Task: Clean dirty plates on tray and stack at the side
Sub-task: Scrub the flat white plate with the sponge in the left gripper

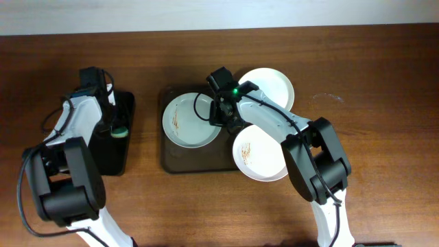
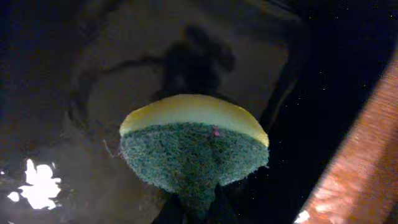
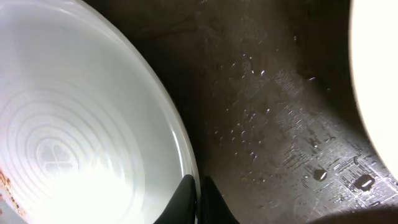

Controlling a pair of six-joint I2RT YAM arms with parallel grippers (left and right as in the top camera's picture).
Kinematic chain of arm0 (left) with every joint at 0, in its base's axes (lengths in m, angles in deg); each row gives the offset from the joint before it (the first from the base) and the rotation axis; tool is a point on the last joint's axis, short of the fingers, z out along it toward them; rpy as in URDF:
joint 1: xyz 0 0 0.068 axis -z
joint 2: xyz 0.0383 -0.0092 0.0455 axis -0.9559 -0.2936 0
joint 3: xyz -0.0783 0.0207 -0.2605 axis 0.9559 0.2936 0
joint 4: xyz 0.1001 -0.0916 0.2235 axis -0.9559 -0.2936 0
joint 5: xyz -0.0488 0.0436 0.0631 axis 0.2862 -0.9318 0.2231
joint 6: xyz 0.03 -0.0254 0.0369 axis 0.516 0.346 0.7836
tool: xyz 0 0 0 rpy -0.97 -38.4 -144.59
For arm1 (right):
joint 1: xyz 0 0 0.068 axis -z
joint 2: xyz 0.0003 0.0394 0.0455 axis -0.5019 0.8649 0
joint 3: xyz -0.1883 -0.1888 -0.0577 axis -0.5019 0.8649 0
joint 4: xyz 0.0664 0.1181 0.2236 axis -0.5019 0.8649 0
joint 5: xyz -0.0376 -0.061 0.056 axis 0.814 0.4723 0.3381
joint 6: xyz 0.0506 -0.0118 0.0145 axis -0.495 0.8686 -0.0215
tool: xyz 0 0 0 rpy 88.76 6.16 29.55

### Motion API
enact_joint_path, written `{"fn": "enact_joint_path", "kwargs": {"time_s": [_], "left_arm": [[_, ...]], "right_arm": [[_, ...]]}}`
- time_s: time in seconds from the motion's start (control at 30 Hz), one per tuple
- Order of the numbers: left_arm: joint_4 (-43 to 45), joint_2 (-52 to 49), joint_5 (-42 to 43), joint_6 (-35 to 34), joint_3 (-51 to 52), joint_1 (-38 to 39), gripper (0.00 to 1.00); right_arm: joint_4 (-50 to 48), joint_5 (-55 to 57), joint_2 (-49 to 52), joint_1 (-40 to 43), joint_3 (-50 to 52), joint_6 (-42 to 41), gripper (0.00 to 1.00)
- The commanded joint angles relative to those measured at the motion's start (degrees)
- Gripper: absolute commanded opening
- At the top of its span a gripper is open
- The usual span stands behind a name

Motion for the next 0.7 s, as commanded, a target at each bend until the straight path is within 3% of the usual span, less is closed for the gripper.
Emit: {"fn": "enact_joint_path", "kwargs": {"time_s": [0.0,0.13,0.3,0.4,0.5,0.67], "left_arm": [[-2.0,6.2,-0.9,2.7,-1.2,0.5,0.01],[-6.3,6.3,0.7,2.6,-1.2,0.4,0.01],[-20.9,6.3,8.0,4.7,-7.2,0.7,0.01],[-12.9,6.3,10.5,16.7,-8.9,8.6,0.01],[-3.4,2.1,10.3,17.8,-8.8,18.0,0.01],[-0.8,-7.8,9.7,17.0,-8.8,22.4,0.01]], "right_arm": [[0.0,-0.3,1.3,-0.3,-0.6,-0.6,0.04],[0.0,-0.3,1.3,-0.3,-0.6,-0.6,0.04],[0.0,-0.5,1.3,-0.3,-0.6,-0.6,0.04],[0.0,-0.5,1.3,-0.3,-0.6,-0.6,0.04],[0.0,-0.5,1.3,-0.3,-0.6,-0.4,0.04],[-0.1,-0.5,1.3,-0.3,-0.6,-0.4,0.04]]}}
